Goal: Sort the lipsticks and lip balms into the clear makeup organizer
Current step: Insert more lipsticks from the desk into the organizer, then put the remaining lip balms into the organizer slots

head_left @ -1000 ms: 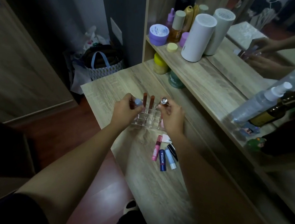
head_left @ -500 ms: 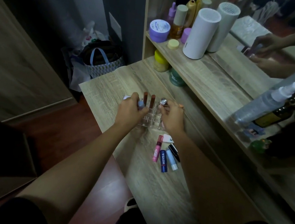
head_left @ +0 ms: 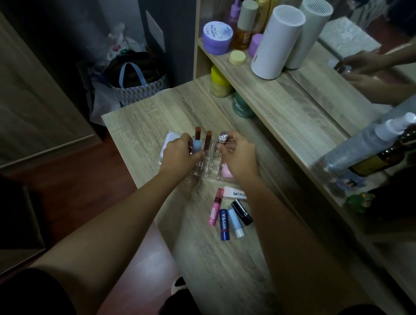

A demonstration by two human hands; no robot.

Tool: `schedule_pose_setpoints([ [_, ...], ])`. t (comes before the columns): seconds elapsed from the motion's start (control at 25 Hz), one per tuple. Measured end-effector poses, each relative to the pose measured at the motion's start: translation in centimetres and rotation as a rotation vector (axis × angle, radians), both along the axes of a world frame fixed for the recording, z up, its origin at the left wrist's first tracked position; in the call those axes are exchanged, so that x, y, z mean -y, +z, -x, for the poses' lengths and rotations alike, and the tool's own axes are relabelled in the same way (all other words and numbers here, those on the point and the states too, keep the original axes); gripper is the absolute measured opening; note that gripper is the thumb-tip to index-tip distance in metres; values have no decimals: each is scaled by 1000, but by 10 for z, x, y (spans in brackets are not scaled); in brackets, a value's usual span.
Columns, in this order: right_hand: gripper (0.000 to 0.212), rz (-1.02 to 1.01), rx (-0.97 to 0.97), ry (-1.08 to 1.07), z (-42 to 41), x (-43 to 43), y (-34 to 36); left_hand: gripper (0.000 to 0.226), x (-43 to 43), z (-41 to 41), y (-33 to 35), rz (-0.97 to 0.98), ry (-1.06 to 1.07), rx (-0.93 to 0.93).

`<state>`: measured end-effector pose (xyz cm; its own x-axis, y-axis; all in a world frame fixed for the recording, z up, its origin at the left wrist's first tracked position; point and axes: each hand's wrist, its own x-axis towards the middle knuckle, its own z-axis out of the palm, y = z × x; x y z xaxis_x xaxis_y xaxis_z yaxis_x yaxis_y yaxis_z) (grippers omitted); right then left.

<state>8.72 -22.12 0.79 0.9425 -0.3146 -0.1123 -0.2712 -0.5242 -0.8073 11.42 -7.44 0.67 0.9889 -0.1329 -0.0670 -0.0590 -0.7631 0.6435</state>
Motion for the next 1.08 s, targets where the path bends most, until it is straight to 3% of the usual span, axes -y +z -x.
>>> schedule_pose_setpoints([
  [0.24,45,4,-28,17,0,2,2,37,-1,1,2,9,22,-33],
  [0.32,48,22,-12,3,8,5,5,32,-4,6,2,102,74,-23],
  [0.4,36,97,16,-5,25,11,3,27,-9,21,-4,190,135,11],
  [0.48,16,171,-24,11,49,20,-5,17,-11,43,-15,197,21,-45],
  [0.56,6,227,-163,65,72,31,-16,15,-7,63,-26,150,-191,-163],
  [0.64,14,312,-272,145,83,40,-24,16,4,73,-34,84,-294,-242],
  [0.92,28,482,-421,360,75,43,-24,19,25,73,-36,-125,-237,-345],
  [1.0,26,498,-387,383,78,44,-22,23,14,71,-30,-42,-251,-356],
  [1.08,21,332,-255,279,83,46,-18,29,-1,67,-19,132,-230,-346],
])
